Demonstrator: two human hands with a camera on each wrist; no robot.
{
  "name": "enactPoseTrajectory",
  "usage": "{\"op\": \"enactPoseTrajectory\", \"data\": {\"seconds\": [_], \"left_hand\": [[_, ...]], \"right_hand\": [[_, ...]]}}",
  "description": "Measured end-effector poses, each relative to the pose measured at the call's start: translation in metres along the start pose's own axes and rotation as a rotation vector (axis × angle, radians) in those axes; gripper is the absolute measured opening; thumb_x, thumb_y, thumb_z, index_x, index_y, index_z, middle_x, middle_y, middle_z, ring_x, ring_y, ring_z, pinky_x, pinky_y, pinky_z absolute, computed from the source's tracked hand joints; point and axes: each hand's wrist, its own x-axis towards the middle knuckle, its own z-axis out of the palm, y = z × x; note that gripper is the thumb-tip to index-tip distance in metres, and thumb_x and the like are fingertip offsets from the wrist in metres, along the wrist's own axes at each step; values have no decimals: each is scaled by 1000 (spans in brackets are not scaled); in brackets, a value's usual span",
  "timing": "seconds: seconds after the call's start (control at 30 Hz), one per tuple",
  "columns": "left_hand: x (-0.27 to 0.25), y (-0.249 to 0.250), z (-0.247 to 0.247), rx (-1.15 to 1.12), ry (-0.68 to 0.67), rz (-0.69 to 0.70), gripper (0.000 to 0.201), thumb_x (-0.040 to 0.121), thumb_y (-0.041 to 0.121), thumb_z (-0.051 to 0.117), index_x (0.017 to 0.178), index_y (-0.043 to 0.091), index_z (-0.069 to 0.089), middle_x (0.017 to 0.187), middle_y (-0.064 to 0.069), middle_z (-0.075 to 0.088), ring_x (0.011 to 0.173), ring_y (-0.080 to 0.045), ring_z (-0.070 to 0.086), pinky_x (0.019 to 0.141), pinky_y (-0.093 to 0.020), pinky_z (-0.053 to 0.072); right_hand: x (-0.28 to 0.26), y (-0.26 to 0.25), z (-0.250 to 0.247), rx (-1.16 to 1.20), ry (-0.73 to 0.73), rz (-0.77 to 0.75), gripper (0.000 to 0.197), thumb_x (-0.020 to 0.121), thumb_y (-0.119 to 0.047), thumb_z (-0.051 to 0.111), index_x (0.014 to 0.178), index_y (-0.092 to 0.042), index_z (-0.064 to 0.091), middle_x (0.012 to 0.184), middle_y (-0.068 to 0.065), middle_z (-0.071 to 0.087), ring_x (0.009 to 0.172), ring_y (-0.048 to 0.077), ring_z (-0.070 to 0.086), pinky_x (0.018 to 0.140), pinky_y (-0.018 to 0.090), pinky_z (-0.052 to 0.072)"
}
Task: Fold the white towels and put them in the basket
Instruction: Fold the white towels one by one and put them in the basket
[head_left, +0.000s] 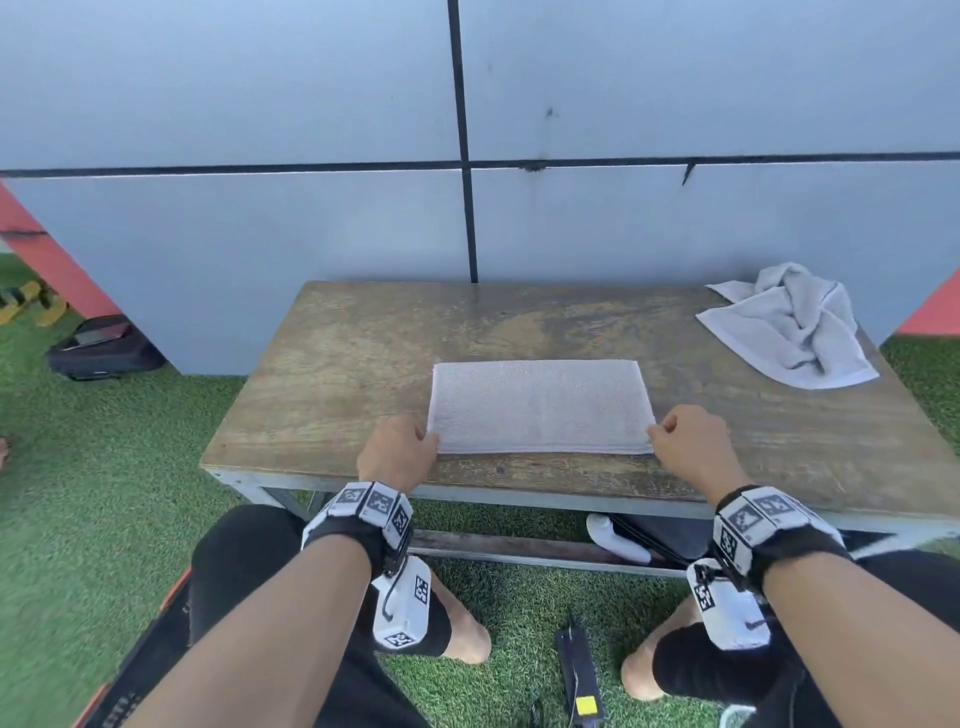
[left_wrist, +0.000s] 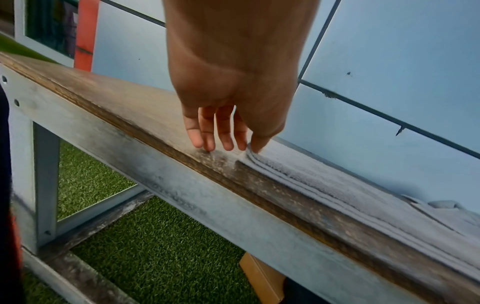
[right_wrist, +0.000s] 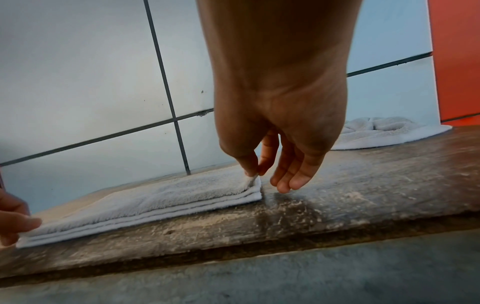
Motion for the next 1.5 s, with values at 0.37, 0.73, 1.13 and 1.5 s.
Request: {"op": "enactPoseTrajectory", "data": {"seconds": [0.37, 0.73, 1.13, 1.5], "left_hand": [[10, -15, 3, -189, 74, -13, 37, 87, 21, 61, 56, 17, 42, 45, 5, 42, 41, -14, 39, 48, -23, 36], [20, 34, 20, -42, 153, 283, 27, 97, 29, 55, 120, 14, 54, 123, -1, 51, 114, -16, 47, 102, -31, 42], [40, 75, 103, 270, -39, 512, 68, 97, 42, -3, 160, 21, 12, 167, 3, 8, 154, -22, 0, 125, -43, 0], [38, 72, 103, 222, -4, 473, 54, 107, 39, 18, 160, 28, 10, 168, 3, 2, 154, -19, -5, 125, -43, -3]], "right_hand": [[-1, 1, -13, -5, -177, -3, 40, 83, -20, 63, 54, -17, 36, 53, 2, 34, 49, 18, 32, 56, 28, 36], [2, -40, 14, -337, 75, -293, 40, 89, -33, 53, 123, -14, 48, 135, 12, 43, 126, 30, 37, 103, 47, 37], [19, -58, 106, -379, -104, -489, 63, 99, -42, 2, 159, -23, -1, 166, -9, -8, 152, 11, -11, 124, 45, -1], [20, -58, 107, -361, -69, -448, 61, 100, -45, 6, 158, -30, -3, 166, -9, -11, 153, 17, -13, 124, 47, -2]]}}
